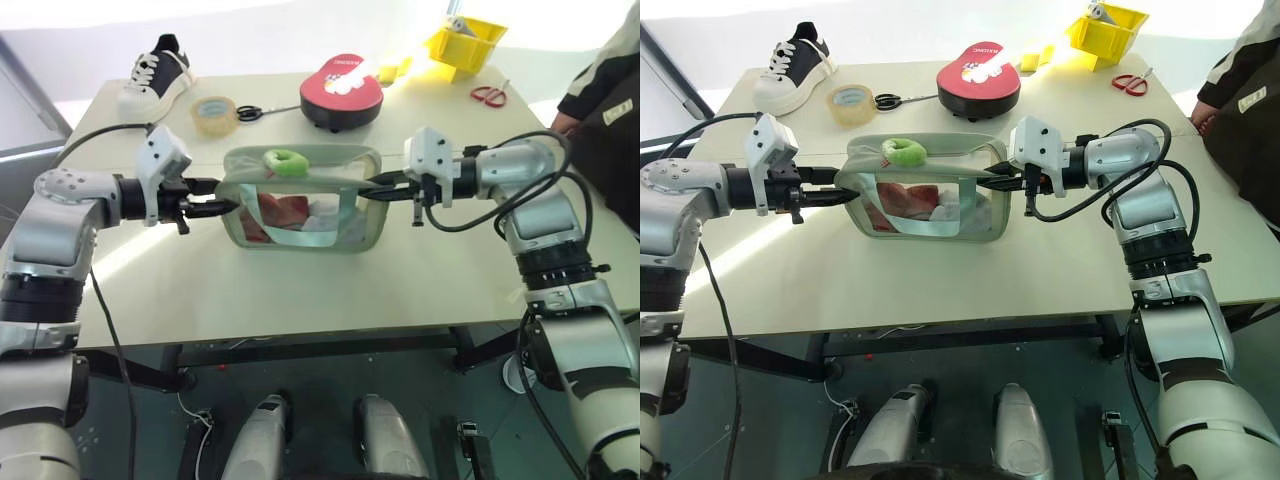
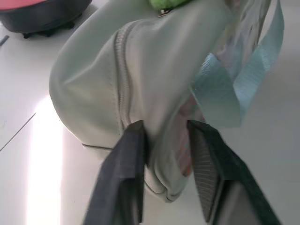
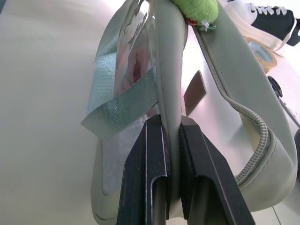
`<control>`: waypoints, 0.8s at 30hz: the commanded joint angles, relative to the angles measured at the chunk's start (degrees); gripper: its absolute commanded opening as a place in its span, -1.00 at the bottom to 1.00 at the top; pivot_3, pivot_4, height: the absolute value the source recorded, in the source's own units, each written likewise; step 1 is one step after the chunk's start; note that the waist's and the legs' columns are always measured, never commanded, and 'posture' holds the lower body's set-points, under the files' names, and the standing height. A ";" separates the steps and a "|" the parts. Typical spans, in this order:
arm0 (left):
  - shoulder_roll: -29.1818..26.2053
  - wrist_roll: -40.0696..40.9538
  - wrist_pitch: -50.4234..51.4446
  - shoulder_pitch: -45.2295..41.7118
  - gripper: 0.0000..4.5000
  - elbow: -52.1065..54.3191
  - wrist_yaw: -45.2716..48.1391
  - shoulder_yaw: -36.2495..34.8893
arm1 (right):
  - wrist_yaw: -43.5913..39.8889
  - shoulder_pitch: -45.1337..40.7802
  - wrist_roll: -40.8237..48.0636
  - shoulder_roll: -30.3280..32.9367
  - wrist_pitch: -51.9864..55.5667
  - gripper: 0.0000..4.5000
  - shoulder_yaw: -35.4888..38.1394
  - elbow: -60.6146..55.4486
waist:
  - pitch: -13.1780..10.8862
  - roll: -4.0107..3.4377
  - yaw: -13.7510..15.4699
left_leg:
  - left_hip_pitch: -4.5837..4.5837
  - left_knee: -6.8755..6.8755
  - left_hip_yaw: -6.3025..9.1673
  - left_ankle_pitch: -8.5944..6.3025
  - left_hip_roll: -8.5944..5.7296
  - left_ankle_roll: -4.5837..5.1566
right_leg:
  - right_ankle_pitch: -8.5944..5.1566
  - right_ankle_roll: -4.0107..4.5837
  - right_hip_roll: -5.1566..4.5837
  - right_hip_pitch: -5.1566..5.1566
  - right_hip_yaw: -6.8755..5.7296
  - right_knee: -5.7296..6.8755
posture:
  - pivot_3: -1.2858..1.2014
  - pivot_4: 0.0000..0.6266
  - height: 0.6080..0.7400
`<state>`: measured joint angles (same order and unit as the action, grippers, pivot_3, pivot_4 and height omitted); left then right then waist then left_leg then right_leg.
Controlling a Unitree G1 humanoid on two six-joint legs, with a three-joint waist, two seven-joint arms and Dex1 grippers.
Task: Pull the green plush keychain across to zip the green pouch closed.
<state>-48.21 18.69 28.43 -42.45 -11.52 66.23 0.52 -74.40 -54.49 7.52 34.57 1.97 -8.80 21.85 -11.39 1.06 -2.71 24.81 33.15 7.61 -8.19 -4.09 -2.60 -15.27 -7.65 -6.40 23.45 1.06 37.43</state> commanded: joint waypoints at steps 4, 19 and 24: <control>-1.29 0.74 -0.20 -0.31 -0.99 2.03 1.59 -1.42 | 0.27 -1.71 0.66 -0.27 -0.74 -1.00 0.82 -1.04 | 0.00 0.00 0.03 | 0.00 -0.01 0.00 0.00 0.00 0.00 | 0.00 0.00 0.00 0.00 0.00 0.01 | 0.03 -0.52 1.00; -3.78 1.54 1.61 1.89 -1.00 5.57 2.70 -2.90 | 7.67 -9.88 3.95 -11.05 7.73 0.97 0.39 -4.78 | 0.00 0.00 -1.19 | -0.01 -0.08 0.08 0.00 0.03 0.00 | 0.00 0.01 0.02 0.06 -0.03 0.10 | 0.03 -0.52 1.00; -3.73 2.04 2.37 1.88 -1.00 6.71 2.28 -3.05 | 9.03 -11.34 0.44 -14.70 2.21 0.97 -2.39 0.59 | 0.01 0.01 -0.83 | -0.01 -0.04 0.08 0.01 0.00 -0.02 | 0.00 0.01 0.01 0.03 -0.03 0.10 | 0.03 -0.52 1.00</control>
<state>-51.30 19.56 30.98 -40.07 -6.93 68.60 -0.52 -66.18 -63.84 8.99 20.22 6.69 -11.23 21.52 -11.38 1.07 -3.54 24.79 33.11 7.69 -8.17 -4.10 -2.62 -15.27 -7.64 -6.39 23.47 1.03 37.52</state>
